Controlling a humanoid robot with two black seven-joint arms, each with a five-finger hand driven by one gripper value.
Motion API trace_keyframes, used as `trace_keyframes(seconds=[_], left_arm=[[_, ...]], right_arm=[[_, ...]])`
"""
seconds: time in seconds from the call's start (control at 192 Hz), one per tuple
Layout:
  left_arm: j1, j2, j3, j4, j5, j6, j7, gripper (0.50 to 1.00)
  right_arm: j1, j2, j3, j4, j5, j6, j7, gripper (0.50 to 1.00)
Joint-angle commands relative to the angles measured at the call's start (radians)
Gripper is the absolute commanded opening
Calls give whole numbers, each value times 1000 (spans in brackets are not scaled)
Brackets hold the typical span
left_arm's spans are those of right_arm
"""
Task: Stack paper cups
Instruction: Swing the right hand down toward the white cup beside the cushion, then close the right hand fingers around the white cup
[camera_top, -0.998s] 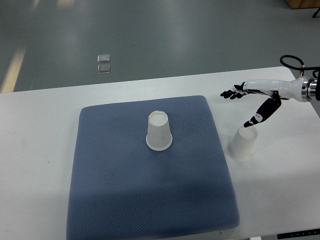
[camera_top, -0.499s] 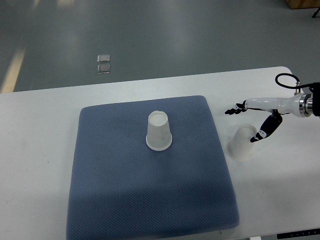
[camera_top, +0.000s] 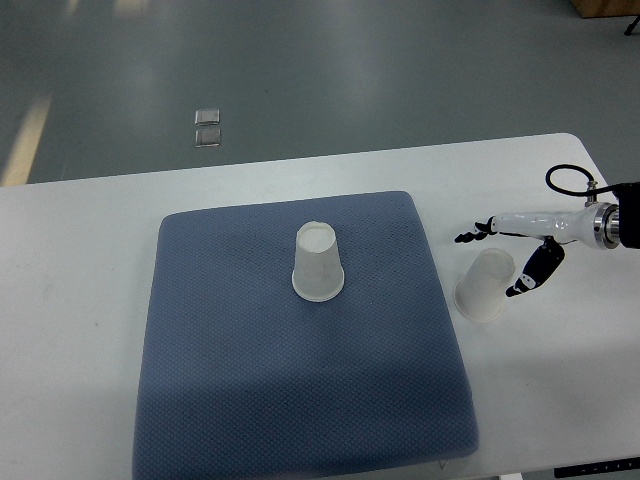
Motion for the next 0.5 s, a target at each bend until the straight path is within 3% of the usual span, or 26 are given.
trace_keyframes(seconds=[0.0,0.151,0.338,0.494], left_arm=[[0,0,1,0,0,0,0,1000],[0,0,0,0,0,0,0,1000],[0,0,0,0,0,0,0,1000],[0,0,1,0,0,0,0,1000]], right_arm=[[-3,1,1,0,0,0,0,876],[-4,1,1,0,0,-1,0,803],[-4,0,-1,0,0,-18,0,754],[-7,0,1,0,-2,-20,0,668]])
